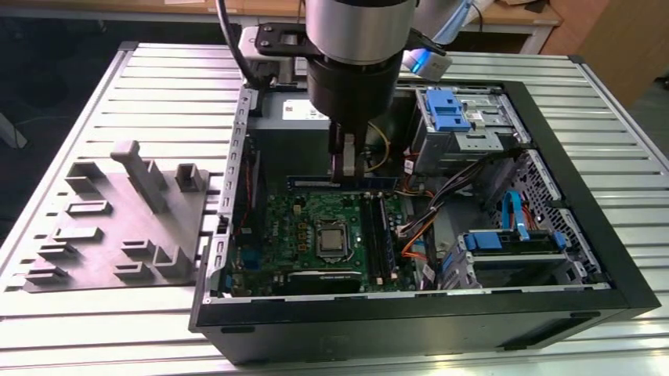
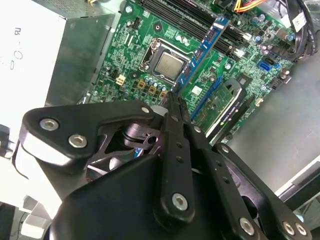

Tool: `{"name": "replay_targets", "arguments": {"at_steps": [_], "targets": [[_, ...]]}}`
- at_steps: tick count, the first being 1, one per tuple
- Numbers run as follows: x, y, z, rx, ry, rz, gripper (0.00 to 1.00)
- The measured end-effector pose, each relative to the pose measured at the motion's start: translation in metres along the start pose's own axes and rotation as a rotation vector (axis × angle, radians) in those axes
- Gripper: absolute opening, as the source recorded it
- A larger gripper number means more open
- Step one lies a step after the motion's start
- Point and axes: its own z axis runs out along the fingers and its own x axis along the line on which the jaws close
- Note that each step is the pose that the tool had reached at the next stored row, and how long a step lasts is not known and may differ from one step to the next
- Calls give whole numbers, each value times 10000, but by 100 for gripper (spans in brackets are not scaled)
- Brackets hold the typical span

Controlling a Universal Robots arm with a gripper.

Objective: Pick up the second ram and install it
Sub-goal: 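Pick up the second ram and move it above second insertion slot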

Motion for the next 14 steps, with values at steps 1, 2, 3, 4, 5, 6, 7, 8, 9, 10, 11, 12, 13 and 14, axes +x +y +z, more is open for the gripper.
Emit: {"name": "replay_targets", "arguments": {"at_steps": [1, 2, 3, 4, 5, 6, 7, 8, 9, 10, 11, 12, 13, 14], "targets": [[1, 0, 18, 0, -1, 0, 11], [2, 0, 35, 0, 1, 0, 11], [3, 0, 55, -1, 1, 0, 11], [4, 0, 73, 0, 0, -1, 11], [5, 0, 91, 0, 1, -1, 11], [5, 0, 109, -1, 1, -1, 11], [6, 0, 127, -1, 1, -1, 11], [7, 0, 145, 0, 1, -1, 11], [8, 0, 160, 0, 1, -2, 11], [8, 0, 163, -1, 2, -1, 11], [8, 0, 163, -1, 2, -1, 11], [8, 0, 163, -1, 3, -1, 11], [8, 0, 166, -1, 1, -1, 11], [8, 0, 178, 1, -1, -1, 11]]}}
